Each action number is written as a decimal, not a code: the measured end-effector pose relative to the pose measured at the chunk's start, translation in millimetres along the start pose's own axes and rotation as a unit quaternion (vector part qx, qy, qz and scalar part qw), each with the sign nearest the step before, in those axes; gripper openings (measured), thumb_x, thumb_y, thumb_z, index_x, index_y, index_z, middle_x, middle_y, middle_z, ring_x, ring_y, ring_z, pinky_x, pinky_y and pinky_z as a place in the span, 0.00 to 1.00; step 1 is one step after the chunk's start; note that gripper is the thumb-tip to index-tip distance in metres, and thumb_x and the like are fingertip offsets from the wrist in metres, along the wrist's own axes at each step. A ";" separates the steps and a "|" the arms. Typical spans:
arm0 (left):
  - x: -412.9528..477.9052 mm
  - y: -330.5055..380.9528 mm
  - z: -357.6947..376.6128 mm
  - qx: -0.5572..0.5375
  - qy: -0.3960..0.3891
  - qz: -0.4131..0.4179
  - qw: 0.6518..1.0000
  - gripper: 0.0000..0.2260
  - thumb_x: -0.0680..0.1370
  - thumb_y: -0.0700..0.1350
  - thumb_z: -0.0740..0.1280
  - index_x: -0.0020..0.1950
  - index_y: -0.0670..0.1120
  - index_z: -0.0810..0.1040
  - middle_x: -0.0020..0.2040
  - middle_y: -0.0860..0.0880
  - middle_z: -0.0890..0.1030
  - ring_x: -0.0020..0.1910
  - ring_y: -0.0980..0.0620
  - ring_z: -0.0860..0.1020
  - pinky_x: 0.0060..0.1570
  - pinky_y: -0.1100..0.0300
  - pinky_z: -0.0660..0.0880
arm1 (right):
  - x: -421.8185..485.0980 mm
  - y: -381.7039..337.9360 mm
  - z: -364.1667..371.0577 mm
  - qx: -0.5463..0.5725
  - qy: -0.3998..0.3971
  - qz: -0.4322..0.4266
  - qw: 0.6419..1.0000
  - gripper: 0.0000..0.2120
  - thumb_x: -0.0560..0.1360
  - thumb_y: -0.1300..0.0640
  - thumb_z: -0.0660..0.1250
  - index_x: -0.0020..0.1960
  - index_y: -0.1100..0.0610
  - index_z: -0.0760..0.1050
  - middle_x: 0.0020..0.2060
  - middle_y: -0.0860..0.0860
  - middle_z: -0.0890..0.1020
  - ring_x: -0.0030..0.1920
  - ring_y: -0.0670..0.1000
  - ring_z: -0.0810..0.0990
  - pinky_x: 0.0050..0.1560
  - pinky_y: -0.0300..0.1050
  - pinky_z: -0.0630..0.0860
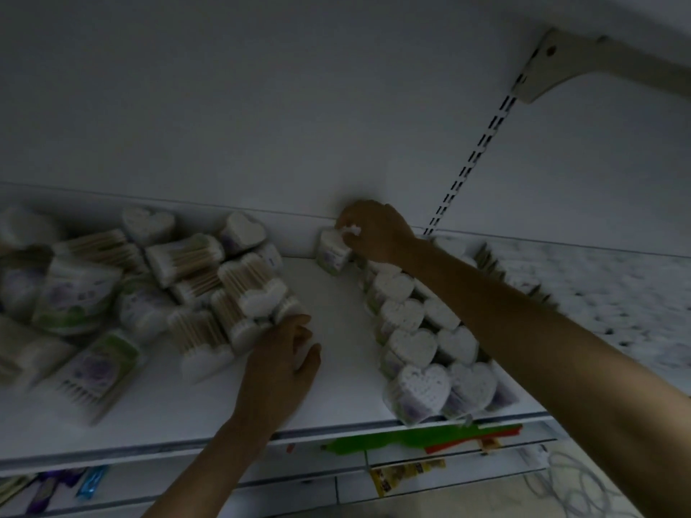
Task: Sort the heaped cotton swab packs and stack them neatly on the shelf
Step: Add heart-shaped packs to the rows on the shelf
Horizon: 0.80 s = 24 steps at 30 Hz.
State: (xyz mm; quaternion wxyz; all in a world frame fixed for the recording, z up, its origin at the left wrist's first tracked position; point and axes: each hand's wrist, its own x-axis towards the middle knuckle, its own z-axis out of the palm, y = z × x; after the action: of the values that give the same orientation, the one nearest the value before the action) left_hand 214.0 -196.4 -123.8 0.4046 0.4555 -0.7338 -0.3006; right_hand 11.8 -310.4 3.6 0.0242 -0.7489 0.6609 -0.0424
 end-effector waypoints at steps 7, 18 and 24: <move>1.6 0.9 1.2 0.006 0.005 0.015 1.000 0.17 0.73 0.40 0.73 0.61 0.43 0.76 0.47 0.50 0.80 0.44 0.55 0.77 0.46 0.63 0.72 | 6.5 8.9 9.0 -0.046 -0.050 -0.045 0.997 0.22 0.75 0.50 0.68 0.68 0.51 0.71 0.68 0.50 0.71 0.67 0.52 0.70 0.65 0.43 0.61; 0.2 12.3 -4.2 -0.061 0.068 -0.022 0.996 0.14 0.74 0.39 0.73 0.58 0.45 0.77 0.37 0.60 0.76 0.38 0.65 0.76 0.43 0.73 0.72 | -25.8 -50.5 -3.1 0.044 0.029 -0.088 0.995 0.15 0.78 0.54 0.63 0.64 0.54 0.74 0.59 0.55 0.77 0.57 0.55 0.77 0.60 0.49 0.69; -17.1 18.3 -14.3 -0.088 0.218 -0.017 0.972 0.23 0.71 0.58 0.70 0.63 0.55 0.68 0.47 0.56 0.74 0.45 0.60 0.74 0.45 0.64 0.75 | -53.0 -100.5 13.7 0.148 -0.061 -0.109 0.981 0.29 0.74 0.40 0.65 0.71 0.49 0.65 0.63 0.53 0.74 0.62 0.55 0.74 0.60 0.53 0.72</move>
State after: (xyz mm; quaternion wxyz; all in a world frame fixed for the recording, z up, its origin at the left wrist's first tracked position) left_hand 223.0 -174.5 -107.4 0.5883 0.4848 -0.5906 -0.2647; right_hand 105.8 -245.5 -2.4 0.1704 -0.8059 0.5586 -0.0970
